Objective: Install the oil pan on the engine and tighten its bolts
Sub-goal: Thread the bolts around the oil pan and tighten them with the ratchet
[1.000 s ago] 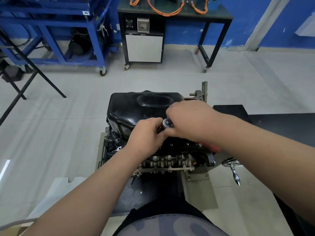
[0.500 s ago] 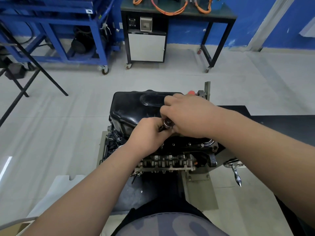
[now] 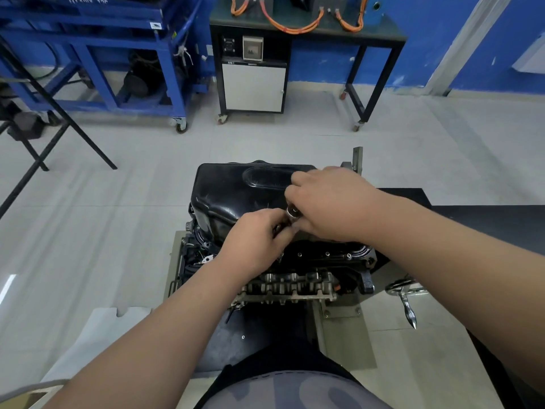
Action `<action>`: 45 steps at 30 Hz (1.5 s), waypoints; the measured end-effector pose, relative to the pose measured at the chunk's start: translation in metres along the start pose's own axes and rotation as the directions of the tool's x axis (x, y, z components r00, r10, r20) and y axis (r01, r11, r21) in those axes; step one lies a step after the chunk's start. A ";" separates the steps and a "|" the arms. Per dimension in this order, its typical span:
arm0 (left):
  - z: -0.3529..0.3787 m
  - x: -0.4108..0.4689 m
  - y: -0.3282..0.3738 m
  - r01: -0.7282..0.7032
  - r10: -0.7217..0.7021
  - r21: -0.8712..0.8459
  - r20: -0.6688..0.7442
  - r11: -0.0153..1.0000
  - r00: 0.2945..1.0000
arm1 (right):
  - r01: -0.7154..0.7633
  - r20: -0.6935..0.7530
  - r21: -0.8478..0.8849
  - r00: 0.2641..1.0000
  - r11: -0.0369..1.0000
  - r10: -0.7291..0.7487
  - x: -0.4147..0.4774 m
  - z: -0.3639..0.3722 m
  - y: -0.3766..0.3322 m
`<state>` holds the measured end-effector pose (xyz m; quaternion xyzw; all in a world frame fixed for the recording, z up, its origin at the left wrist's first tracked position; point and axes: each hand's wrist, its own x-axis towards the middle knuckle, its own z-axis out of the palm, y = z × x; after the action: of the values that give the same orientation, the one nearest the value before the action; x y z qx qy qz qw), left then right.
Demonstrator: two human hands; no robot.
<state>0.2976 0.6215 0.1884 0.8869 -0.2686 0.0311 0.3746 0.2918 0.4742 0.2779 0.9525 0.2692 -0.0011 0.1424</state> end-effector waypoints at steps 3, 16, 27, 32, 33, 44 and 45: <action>0.004 0.000 0.002 0.032 -0.032 0.018 -0.008 0.999 0.999 | -0.216 0.073 0.084 0.975 0.973 0.210 0.000 0.002 -0.011; -0.002 0.003 0.003 0.059 -0.060 0.026 0.026 0.998 0.998 | -0.270 0.061 0.118 0.962 0.955 0.265 -0.002 0.004 -0.013; -0.005 0.006 0.001 0.089 -0.087 -0.034 0.055 0.995 0.995 | -0.212 0.053 0.079 0.977 0.974 0.208 0.003 0.004 -0.011; -0.008 0.007 0.000 0.109 -0.094 -0.122 0.118 0.987 0.988 | 0.000 0.044 0.103 0.999 0.995 -0.004 0.005 0.003 0.001; -0.010 0.007 0.000 0.109 -0.088 -0.148 0.142 0.983 0.986 | 0.054 0.044 0.088 0.997 0.995 -0.058 0.007 0.002 0.006; -0.007 0.004 0.010 0.208 -0.202 -0.072 0.082 0.975 0.976 | 0.078 0.009 0.135 0.997 0.988 -0.080 0.007 0.005 0.007; -0.008 0.005 0.011 0.205 -0.196 -0.093 0.097 0.974 0.976 | 0.159 -0.003 0.096 0.987 0.983 -0.160 0.009 0.004 0.013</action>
<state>0.2978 0.6186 0.2025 0.8897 -0.1950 -0.0593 0.4086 0.3063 0.4672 0.2767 0.9336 0.3440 -0.0279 0.0968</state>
